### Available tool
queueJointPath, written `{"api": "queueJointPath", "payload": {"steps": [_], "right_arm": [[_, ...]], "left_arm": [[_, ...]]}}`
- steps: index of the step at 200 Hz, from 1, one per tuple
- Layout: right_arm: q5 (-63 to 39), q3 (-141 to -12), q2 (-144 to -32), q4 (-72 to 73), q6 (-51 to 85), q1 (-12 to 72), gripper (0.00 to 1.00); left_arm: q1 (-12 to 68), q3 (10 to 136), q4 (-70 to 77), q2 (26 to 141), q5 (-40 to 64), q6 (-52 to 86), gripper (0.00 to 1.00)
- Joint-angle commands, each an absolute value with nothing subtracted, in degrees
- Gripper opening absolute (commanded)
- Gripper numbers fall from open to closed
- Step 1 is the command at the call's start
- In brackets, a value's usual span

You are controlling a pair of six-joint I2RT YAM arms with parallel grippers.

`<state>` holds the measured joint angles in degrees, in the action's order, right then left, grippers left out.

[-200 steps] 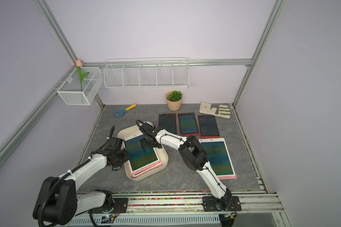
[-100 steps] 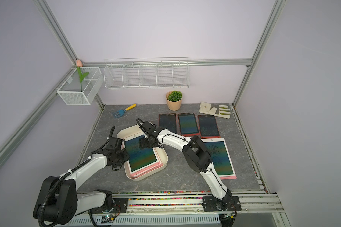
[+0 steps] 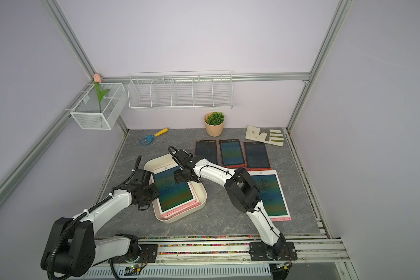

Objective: Take out the writing tablet from the storage box
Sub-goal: Pick up the writing tablet from the storage box.

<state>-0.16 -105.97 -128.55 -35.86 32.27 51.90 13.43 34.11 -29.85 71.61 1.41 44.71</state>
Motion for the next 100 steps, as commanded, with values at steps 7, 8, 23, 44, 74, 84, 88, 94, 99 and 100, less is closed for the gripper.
{"api": "queueJointPath", "payload": {"steps": [7, 8, 23, 44, 74, 84, 88, 94, 99, 100], "right_arm": [[0.3, -106.7, -131.1, -37.0, 31.8, 51.7, 0.76], [0.3, -106.7, -131.2, -37.0, 31.9, 51.7, 0.76], [-0.3, -106.7, -131.9, -36.3, 32.3, 51.8, 0.76], [-0.8, -106.9, -132.9, -35.9, 32.5, 51.8, 0.76], [-1.8, -106.8, -133.3, -35.6, 32.9, 51.8, 0.76], [-2.2, -106.8, -133.3, -35.5, 32.9, 51.8, 0.76], [-2.0, -106.8, -133.3, -35.6, 32.9, 51.8, 0.76], [-1.6, -106.8, -133.1, -35.8, 32.8, 51.9, 0.76], [-1.1, -106.8, -132.9, -35.9, 32.8, 52.0, 0.76], [-1.0, -106.7, -132.8, -35.9, 32.8, 52.0, 0.76]], "left_arm": [[13.2, 33.8, -28.7, 71.9, 1.2, 44.2, 0.28], [13.2, 33.8, -28.7, 71.9, 1.2, 44.2, 0.28], [13.2, 33.8, -28.8, 71.8, 1.2, 44.2, 0.28], [13.2, 33.8, -28.8, 71.9, 1.2, 44.3, 0.28], [13.2, 33.8, -28.6, 72.0, 1.2, 44.1, 0.28], [13.1, 33.8, -28.4, 72.1, 1.3, 44.1, 0.28], [13.2, 33.7, -28.4, 72.2, 1.3, 44.1, 0.28], [13.2, 33.7, -28.3, 72.2, 1.4, 44.1, 0.28], [13.2, 33.6, -28.2, 72.3, 1.5, 44.1, 0.28], [13.1, 33.6, -28.2, 72.3, 1.4, 44.1, 0.28]]}}
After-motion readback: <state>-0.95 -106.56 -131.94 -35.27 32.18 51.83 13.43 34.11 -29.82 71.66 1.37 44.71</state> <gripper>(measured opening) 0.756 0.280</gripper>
